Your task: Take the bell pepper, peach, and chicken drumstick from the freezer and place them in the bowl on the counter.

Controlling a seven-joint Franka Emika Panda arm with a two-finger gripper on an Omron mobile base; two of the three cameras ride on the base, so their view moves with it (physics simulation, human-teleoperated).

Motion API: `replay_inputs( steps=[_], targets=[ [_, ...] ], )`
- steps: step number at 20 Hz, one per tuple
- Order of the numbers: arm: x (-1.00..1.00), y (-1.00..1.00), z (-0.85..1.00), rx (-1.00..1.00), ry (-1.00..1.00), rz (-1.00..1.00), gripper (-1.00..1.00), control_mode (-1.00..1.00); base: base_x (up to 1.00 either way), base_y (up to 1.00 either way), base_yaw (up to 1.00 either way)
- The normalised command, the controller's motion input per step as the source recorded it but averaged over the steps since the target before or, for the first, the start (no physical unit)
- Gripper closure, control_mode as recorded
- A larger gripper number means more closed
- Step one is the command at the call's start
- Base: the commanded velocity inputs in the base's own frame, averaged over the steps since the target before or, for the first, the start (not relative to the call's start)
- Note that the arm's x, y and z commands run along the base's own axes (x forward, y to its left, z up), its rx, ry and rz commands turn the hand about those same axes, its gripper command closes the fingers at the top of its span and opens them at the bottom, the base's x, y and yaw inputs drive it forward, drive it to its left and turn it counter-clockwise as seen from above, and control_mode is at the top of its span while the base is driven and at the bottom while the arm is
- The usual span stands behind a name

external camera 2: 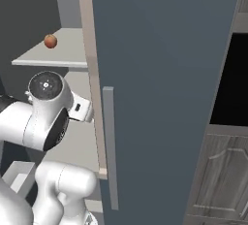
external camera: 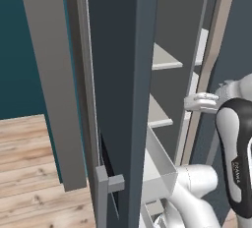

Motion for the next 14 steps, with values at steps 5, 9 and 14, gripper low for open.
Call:
replay_inputs(
  steps=[5,9,14],
  targets=[
    [0.02,0.56,0.77,-0.27,-0.52,0.36,-1.00,-1.00,0.00,0.00,0.00],
    [0.44,0.80,0.77,-0.11,-0.31,0.14,-1.00,-1.00,0.00,0.00,0.00],
    [0.60,0.66,0.83,-0.01,-0.07,0.07,-1.00,-1.00,0.00,0.00,0.00]
  ],
)
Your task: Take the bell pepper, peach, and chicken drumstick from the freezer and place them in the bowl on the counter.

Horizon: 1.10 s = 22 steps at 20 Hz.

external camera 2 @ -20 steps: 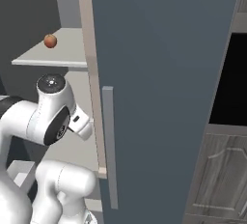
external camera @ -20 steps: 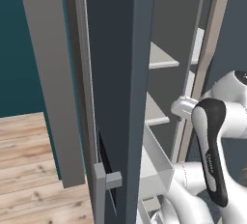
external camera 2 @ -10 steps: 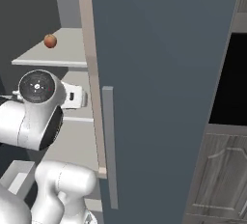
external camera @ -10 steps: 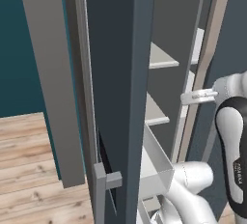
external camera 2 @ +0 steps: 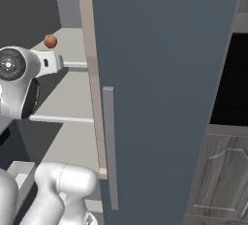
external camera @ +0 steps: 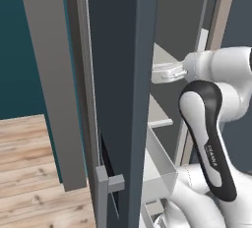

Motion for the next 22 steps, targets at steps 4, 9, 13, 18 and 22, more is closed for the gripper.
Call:
replay_inputs(
  steps=[4,9,13,18,22],
  targets=[
    [0.89,0.13,0.69,0.00,0.07,0.03,-1.00,-1.00,0.00,0.00,0.00],
    [0.62,0.02,0.49,0.00,0.12,0.01,-1.00,-1.00,0.00,0.00,0.00],
    [0.39,0.13,0.06,-0.01,0.06,0.00,-1.00,-1.00,0.00,0.00,0.00],
    [0.18,0.18,-0.07,-0.01,0.02,0.00,-1.00,-1.00,0.00,0.00,0.00],
    [0.20,0.19,-0.37,0.00,0.02,0.00,-1.00,-1.00,0.00,0.00,0.00]
  ],
)
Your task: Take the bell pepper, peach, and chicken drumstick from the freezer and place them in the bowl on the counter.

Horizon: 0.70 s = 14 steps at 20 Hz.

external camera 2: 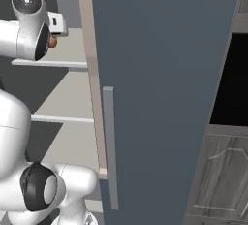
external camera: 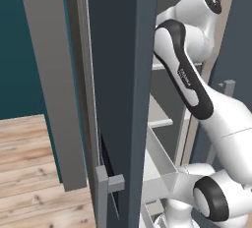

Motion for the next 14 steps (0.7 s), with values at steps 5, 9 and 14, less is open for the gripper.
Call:
replay_inputs(
  steps=[5,9,14],
  targets=[
    [0.27,0.27,-0.21,0.00,0.02,0.00,-1.00,-1.00,0.00,0.00,0.00],
    [0.37,0.35,-0.17,0.00,0.03,0.00,-1.00,-1.00,0.00,0.00,0.00],
    [0.35,0.22,-0.06,-0.01,0.00,0.00,-1.00,-1.00,0.00,0.00,0.00]
  ],
)
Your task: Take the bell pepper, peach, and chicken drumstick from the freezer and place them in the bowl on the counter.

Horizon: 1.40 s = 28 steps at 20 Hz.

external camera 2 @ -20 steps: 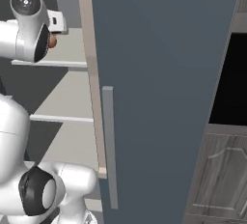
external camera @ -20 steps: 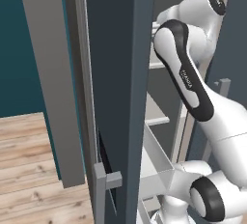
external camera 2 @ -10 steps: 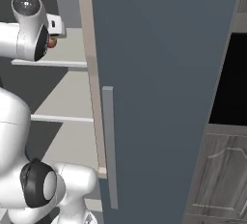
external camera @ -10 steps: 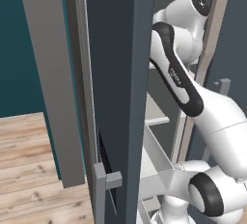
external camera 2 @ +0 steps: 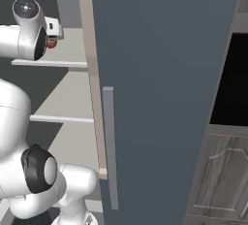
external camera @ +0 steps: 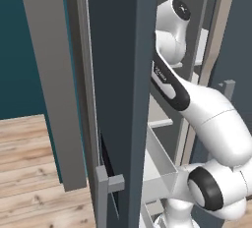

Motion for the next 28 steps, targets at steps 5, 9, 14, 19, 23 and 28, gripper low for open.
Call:
replay_inputs(
  steps=[5,9,14,19,23,28],
  targets=[
    [0.45,0.10,-0.18,-0.04,0.00,0.00,-1.00,-1.00,0.00,0.00,0.00],
    [0.55,0.00,-0.26,-0.05,0.00,0.00,-1.00,-1.00,0.00,0.00,0.00],
    [0.45,0.04,-0.14,-0.02,0.00,0.00,-1.00,-1.00,0.00,0.00,0.00],
    [0.31,0.21,0.00,0.00,0.00,0.00,-1.00,-1.00,0.00,0.00,0.00],
    [0.30,0.20,-0.01,0.00,0.00,-0.01,-1.00,-1.00,0.00,0.00,0.00],
    [0.27,0.09,-0.17,0.00,0.00,0.00,-1.00,-1.00,0.00,0.00,0.00]
  ],
)
